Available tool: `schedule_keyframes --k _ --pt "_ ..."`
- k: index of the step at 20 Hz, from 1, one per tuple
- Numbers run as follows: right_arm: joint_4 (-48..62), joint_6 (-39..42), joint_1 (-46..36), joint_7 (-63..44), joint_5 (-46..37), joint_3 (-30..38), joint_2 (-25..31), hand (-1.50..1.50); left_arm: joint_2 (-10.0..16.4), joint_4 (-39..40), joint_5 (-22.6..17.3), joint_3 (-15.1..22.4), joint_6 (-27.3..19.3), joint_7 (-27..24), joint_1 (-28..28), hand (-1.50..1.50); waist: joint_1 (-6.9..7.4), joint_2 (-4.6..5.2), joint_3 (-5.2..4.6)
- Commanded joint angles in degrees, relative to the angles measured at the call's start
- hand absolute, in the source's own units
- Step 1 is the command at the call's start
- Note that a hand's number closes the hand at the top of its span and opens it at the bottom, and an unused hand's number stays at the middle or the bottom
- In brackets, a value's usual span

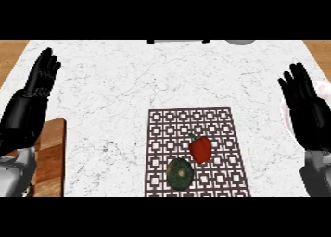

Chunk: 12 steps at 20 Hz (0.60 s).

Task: Pick the squash from the placemat and place it in the bowl

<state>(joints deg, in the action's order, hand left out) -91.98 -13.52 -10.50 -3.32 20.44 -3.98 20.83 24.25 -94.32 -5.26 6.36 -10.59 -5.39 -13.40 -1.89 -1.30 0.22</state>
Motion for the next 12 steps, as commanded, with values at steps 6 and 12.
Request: schedule_keyframes --k 6,12 --pt "-14.5 -9.9 7.2 0.7 -24.9 -15.9 2.5 1.5 -9.6 4.7 -10.2 6.1 4.8 8.1 7.1 0.0 -1.22 0.42 -0.93" --pt "-16.7 -27.2 23.2 4.9 -42.2 -24.2 -4.4 -1.5 -11.1 4.8 -13.6 6.7 6.8 10.1 8.5 0.0 -1.57 0.44 -0.53"
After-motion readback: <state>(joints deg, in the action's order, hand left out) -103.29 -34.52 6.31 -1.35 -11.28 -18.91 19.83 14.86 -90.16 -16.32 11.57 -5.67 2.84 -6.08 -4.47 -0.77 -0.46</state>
